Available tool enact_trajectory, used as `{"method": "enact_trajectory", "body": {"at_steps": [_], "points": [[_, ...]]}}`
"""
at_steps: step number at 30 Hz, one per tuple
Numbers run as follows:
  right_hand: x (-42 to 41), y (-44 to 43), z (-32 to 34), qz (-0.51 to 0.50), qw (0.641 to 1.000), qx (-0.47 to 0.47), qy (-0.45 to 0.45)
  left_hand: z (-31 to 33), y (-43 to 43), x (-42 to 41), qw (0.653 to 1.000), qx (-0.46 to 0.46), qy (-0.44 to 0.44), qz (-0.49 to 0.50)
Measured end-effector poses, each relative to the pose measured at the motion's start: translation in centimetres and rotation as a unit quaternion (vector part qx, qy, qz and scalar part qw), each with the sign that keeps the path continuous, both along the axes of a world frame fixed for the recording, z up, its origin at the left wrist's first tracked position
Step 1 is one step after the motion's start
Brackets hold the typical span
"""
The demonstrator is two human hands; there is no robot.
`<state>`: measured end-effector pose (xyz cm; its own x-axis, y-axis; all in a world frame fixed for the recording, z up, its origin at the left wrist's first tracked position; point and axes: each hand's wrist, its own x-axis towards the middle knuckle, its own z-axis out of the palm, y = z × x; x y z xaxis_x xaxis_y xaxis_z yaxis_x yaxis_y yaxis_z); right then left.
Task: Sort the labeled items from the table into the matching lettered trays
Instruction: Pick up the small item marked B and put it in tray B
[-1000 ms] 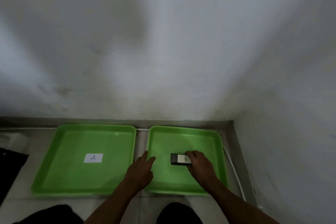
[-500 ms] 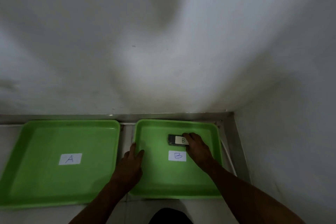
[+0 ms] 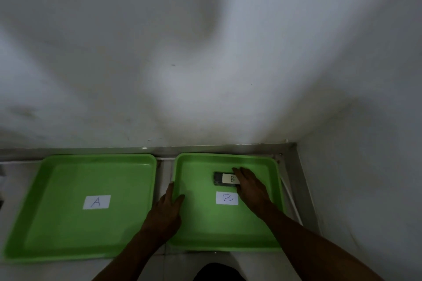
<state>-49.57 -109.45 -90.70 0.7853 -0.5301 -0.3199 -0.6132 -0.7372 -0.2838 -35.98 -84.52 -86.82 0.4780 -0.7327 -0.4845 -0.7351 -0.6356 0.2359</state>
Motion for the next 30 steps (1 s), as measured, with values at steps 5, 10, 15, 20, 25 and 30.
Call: {"method": "enact_trajectory", "body": {"at_steps": [5, 10, 15, 20, 25, 30], "points": [[-0.7, 1.0, 1.7, -0.014, 1.0, -0.009, -0.005, 2.0, 0.1, 0.2, 1.0, 0.008, -0.016, 0.003], [-1.5, 4.0, 5.3, -0.026, 0.999, -0.015, -0.025, 5.5, 0.5, 0.0, 1.0, -0.006, -0.029, -0.008], [-2.8, 9.3, 9.3, -0.006, 0.998, -0.042, -0.046, 9.8, 2.3, -0.6, 0.997, -0.036, -0.059, -0.035], [-2.5, 12.9, 13.4, 0.014, 0.994, -0.071, -0.078, 13.8, 5.5, -0.6, 0.993, -0.071, -0.083, -0.045], [-0.9, 15.1, 22.0, 0.014, 0.992, -0.09, -0.09, 22.5, 8.2, 1.0, 0.992, -0.059, -0.103, -0.048], [0.1, 16.7, 38.4, 0.045, 0.988, -0.097, -0.11, 38.3, 9.5, 1.9, 0.989, -0.077, -0.121, -0.037]]}}
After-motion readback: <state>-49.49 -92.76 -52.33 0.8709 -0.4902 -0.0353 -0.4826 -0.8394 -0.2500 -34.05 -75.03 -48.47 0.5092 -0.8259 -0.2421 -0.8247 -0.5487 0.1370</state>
